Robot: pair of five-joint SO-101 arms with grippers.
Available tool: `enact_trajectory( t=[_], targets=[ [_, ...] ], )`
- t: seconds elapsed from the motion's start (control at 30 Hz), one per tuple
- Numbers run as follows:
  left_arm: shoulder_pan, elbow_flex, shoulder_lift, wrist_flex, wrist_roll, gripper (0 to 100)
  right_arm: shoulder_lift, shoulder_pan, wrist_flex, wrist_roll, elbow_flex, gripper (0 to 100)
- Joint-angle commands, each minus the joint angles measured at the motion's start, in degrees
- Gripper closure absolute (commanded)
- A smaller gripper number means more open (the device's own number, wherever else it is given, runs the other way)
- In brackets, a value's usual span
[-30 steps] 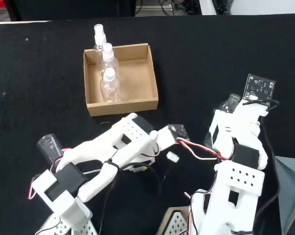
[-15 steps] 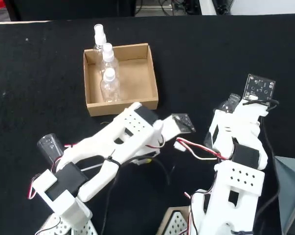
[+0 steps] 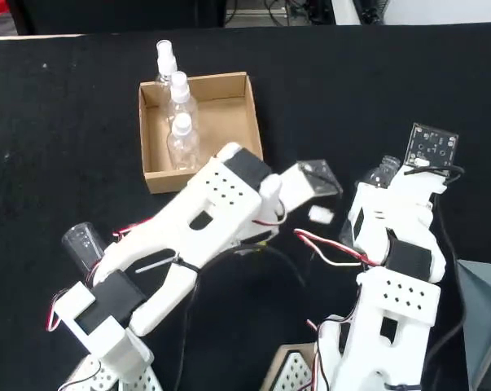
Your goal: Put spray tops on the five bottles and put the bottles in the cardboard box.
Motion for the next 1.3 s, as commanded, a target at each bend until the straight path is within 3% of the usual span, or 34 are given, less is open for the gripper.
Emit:
enact_trajectory(
  t=[0.0,0.43,1.27],
  targets=[
    [-0.04,-8.57,-0.44,3.78,1.76,97,-2.24,-0.18,-1.49,-0.35,-0.92,94.6],
    [-0.04,-22.64,-0.44,9.32,5.36,97,-2.24,-0.26,-1.49,-0.26,-0.92,94.8],
    [-0.4,-21.67,-10.46,9.32,8.79,97,-3.82,-3.96,1.14,-0.26,-0.92,94.9]
  ],
)
